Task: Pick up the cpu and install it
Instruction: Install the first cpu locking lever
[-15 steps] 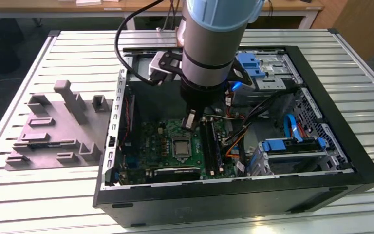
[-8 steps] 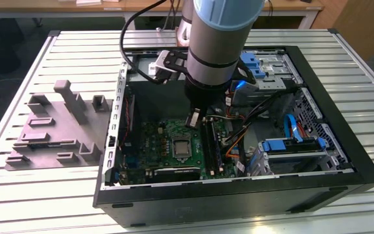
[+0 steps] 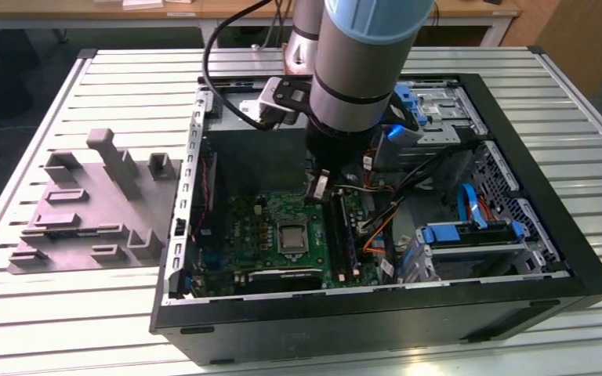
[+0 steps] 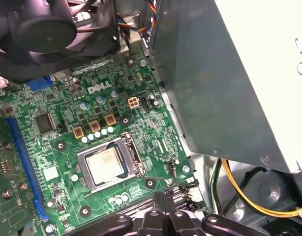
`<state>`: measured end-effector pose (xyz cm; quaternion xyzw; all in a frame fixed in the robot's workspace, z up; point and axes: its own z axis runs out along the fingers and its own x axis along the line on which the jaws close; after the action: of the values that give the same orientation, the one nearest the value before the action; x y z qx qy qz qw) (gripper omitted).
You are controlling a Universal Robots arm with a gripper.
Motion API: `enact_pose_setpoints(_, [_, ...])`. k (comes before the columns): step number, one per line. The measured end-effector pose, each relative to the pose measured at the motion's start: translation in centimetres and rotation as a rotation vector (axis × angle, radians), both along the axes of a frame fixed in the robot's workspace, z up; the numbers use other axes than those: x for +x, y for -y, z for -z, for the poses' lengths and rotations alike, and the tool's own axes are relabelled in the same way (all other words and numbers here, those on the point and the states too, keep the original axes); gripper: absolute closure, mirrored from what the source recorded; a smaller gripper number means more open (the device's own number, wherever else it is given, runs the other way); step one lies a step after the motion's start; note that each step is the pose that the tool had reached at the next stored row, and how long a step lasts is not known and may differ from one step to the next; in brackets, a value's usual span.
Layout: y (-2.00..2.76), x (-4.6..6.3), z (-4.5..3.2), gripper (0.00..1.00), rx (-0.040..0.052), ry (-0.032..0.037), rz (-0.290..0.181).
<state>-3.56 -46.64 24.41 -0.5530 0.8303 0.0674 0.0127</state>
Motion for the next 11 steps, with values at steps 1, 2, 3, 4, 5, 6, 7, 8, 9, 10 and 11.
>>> enact_pose_setpoints(1, [-0.1, 0.1, 0.0, 0.89, -0.0002, 0.0, 0.0])
enact_pose_setpoints(2, [-0.24, 0.1, 0.0, 0.89, -0.0007, 0.0, 0.0])
enact_pose_setpoints(3, [-0.37, 0.2, 0.0, 0.89, -0.0014, -0.0001, 0.0])
enact_pose_setpoints(4, [-0.46, 0.2, 0.0, 0.89, -0.0018, -0.0001, 0.0])
enact_pose_setpoints(5, [-0.55, 0.2, 0.0, 0.89, -0.0024, -0.0001, 0.0])
enact_pose_setpoints(6, [-0.64, 0.3, 0.0, 0.89, -0.0027, -0.0002, 0.0])
enact_pose_setpoints(7, [-0.74, 0.3, 0.0, 0.89, -0.0029, -0.0001, 0.0])
enact_pose_setpoints(8, [-0.88, 0.3, 0.0, 0.89, -0.003, -0.0001, 0.0])
enact_pose_setpoints(9, [-1.01, 0.3, 0.0, 0.89, -0.0031, 0.0, 0.0])
enact_pose_setpoints(10, [-1.16, 0.3, 0.0, 0.89, -0.0031, -0.0001, 0.0])
enact_pose_setpoints(11, [-1.32, 0.3, 0.0, 0.89, -0.0031, -0.0001, 0.0])
